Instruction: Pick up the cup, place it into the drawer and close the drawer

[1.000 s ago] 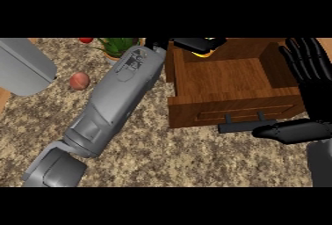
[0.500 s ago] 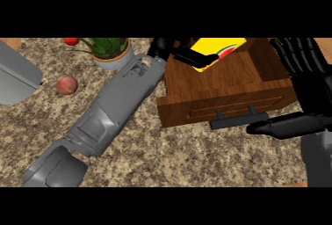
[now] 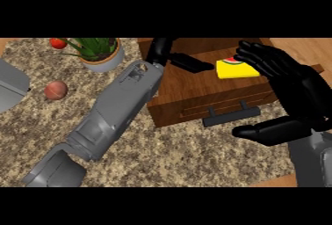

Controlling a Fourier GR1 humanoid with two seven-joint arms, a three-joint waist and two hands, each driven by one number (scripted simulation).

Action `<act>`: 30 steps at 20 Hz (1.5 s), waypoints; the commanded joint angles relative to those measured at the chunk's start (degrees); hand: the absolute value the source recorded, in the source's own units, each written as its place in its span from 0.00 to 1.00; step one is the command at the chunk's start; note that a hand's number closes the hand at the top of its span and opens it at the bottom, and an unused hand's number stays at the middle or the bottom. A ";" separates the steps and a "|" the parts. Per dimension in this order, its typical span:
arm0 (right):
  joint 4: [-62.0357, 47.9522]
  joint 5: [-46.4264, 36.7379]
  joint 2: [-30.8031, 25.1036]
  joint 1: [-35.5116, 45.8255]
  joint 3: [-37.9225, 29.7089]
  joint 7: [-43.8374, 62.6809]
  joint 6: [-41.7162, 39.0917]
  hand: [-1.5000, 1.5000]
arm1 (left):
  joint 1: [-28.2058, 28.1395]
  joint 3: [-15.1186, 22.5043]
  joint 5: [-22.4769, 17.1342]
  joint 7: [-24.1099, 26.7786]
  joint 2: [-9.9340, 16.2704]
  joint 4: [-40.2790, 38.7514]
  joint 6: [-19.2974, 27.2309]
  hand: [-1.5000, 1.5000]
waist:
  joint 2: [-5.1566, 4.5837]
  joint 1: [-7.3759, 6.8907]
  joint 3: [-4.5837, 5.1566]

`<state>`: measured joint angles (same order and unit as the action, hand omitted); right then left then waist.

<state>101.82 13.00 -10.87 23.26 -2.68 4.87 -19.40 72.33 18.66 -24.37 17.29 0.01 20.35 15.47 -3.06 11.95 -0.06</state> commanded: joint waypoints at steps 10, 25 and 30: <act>0.89 -0.49 -9.64 -4.05 13.18 7.19 -18.71 1.00 | 0.16 -3.61 -11.46 10.95 -0.01 2.90 3.16 0.00 | 1.56 -4.08 0.05; -24.34 -38.66 -8.68 -5.29 23.18 -8.67 -3.51 0.00 | -6.12 -5.27 -13.77 13.56 0.67 6.29 -1.82 0.00 | 2.58 -13.88 -0.03; -42.36 -43.94 -3.75 4.26 24.19 -10.97 0.91 1.00 | -11.70 -5.42 -13.80 15.46 1.61 9.81 -2.97 0.00 | 2.48 -16.26 -0.04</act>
<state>71.89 -26.60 -17.59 22.38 20.66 -3.60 -21.97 63.94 13.38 -38.04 32.01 1.19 27.70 13.12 -0.54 -2.28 -0.08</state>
